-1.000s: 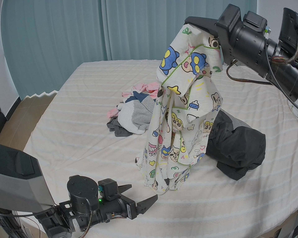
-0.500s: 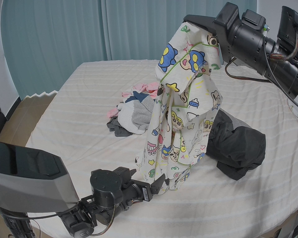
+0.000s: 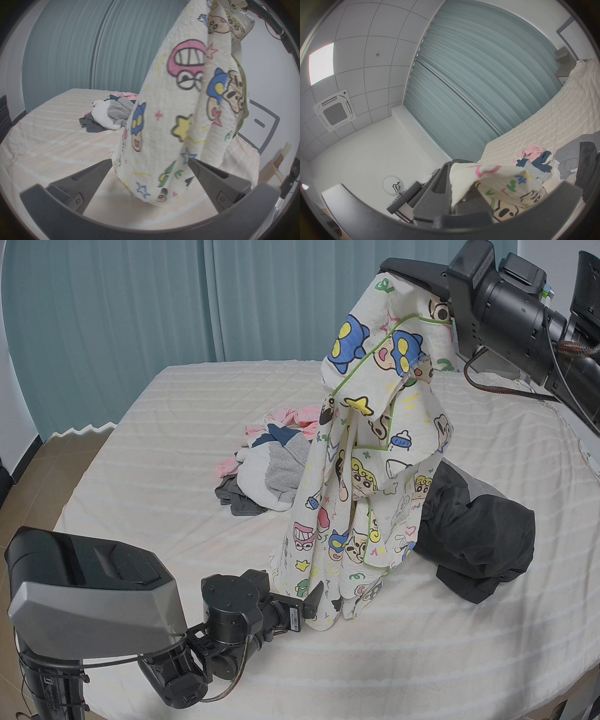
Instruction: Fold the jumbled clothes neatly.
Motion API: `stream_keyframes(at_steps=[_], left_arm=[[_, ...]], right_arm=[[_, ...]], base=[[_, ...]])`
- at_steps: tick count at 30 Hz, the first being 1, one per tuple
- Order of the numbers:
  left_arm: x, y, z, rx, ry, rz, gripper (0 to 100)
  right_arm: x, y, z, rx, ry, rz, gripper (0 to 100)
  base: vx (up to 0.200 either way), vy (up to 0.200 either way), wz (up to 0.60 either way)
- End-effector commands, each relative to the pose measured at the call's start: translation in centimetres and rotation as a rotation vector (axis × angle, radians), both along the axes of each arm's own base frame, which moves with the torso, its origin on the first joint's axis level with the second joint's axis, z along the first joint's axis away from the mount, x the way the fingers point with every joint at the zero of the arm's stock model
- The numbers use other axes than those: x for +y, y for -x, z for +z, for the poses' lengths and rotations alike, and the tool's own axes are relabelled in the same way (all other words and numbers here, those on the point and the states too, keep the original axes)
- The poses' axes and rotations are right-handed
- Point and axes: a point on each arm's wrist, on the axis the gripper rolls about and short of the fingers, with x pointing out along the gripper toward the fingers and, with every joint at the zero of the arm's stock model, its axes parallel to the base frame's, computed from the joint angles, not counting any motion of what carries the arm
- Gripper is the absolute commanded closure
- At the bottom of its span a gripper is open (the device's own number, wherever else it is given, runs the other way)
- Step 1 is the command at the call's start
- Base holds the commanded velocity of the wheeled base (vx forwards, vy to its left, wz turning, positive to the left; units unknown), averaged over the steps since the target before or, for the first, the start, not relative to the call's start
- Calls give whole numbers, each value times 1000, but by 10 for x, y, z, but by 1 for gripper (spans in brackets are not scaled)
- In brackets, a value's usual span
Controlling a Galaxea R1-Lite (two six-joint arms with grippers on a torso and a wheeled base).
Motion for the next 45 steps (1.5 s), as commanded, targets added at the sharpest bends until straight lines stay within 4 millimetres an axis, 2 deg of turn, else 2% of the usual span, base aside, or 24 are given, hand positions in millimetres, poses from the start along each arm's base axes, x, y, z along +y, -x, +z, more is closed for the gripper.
stream_keyframes(at_steps=[1, 7, 12, 21, 28, 32, 33, 44, 45], left_arm=[[6, -12, -1, -18, -1, 38, 0], [9, -28, -1, -104, 10, 105, 0], [9, -27, -4, -105, 0, 100, 0], [-3, -35, -1, -135, 33, 77, 0], [-12, -44, -12, -131, 22, 57, 0], [-15, -47, -12, -137, 23, 55, 0], [-15, -47, -12, -137, 23, 55, 100], [-16, -42, -9, -134, 30, 41, 100], [-10, -35, -1, -131, 37, 44, 100]], right_arm=[[-3, 3, 2, -6, -5, 1, 100], [-3, 3, 2, -5, -4, 1, 100], [-2, 2, 1, -2, -2, -2, 100], [-1, 1, 0, 0, 0, 1, 100], [-1, 1, 0, -1, -1, 1, 100], [-2, 1, 0, -1, -1, 0, 100], [-2, 1, 0, -1, -1, 0, 100], [-8, -2, -1, 1, 1, -25, 100], [-18, -3, -4, 10, 10, -54, 100]], base=[[0, 0, 0], [0, 0, 0], [0, 0, 0], [0, 0, 0], [0, 0, 0], [0, 0, 0], [0, 0, 0], [0, 0, 0], [0, 0, 0]])
